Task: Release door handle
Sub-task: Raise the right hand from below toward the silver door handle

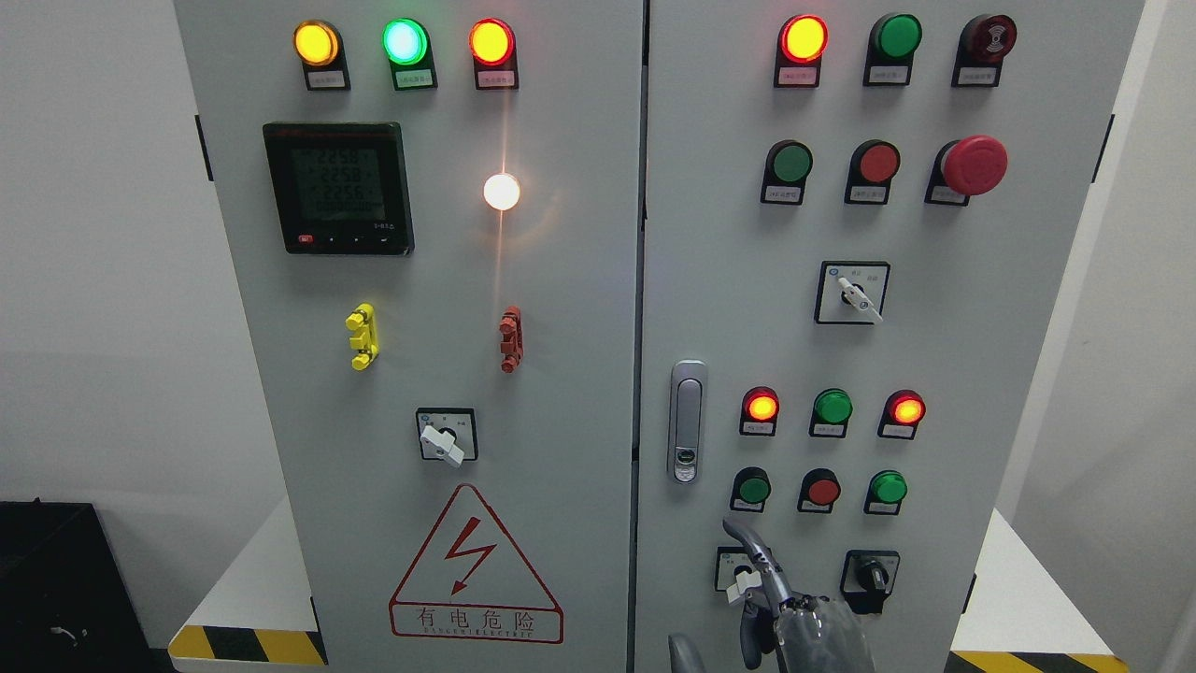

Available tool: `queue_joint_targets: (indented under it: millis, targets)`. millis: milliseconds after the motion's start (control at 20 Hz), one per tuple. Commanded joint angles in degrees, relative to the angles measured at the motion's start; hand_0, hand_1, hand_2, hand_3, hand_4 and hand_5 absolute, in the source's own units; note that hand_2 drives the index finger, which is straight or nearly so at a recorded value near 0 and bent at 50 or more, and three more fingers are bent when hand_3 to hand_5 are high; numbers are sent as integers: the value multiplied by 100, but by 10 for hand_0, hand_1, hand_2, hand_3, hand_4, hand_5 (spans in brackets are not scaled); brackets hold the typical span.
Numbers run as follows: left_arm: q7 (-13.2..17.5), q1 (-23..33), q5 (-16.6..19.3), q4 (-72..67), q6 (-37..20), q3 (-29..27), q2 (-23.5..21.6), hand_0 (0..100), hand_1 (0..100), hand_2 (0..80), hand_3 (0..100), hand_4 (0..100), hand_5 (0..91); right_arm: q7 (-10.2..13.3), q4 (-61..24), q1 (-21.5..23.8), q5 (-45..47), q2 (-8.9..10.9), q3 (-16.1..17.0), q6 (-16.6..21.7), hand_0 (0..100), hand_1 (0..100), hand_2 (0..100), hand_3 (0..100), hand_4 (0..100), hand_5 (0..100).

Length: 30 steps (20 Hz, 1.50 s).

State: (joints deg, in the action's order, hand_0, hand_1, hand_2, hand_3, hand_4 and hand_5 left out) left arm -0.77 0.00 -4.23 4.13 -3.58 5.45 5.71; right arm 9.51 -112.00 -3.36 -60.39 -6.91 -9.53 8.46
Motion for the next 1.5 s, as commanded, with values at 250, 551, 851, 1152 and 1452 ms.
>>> queue_joint_targets:
  millis: [250,551,851,1152,1452]
  targets:
    - [-2,97,1,0,-2,0,0,120,556,0,0,0,0,621,573,-358,-1914,-21,-75,-529,357,332,117,1000,1000,1000]
    - [-2,97,-7,0,-2,0,0,120,556,0,0,0,0,798,706,-358,-2363,-12,-215,-818,362,309,115,1000,1000,1000]
    - [-2,97,1,0,-2,0,0,120,556,0,0,0,0,929,1197,-647,-2477,23,-330,-863,371,298,114,1000,1000,1000]
    - [-2,97,1,0,-2,0,0,120,556,0,0,0,0,956,1549,-938,-2512,58,-392,-846,381,283,114,1000,1000,1000]
    - [-2,97,-7,0,-2,0,0,120,556,0,0,0,0,938,1664,-1097,-2591,173,-409,-846,387,278,116,1000,1000,1000]
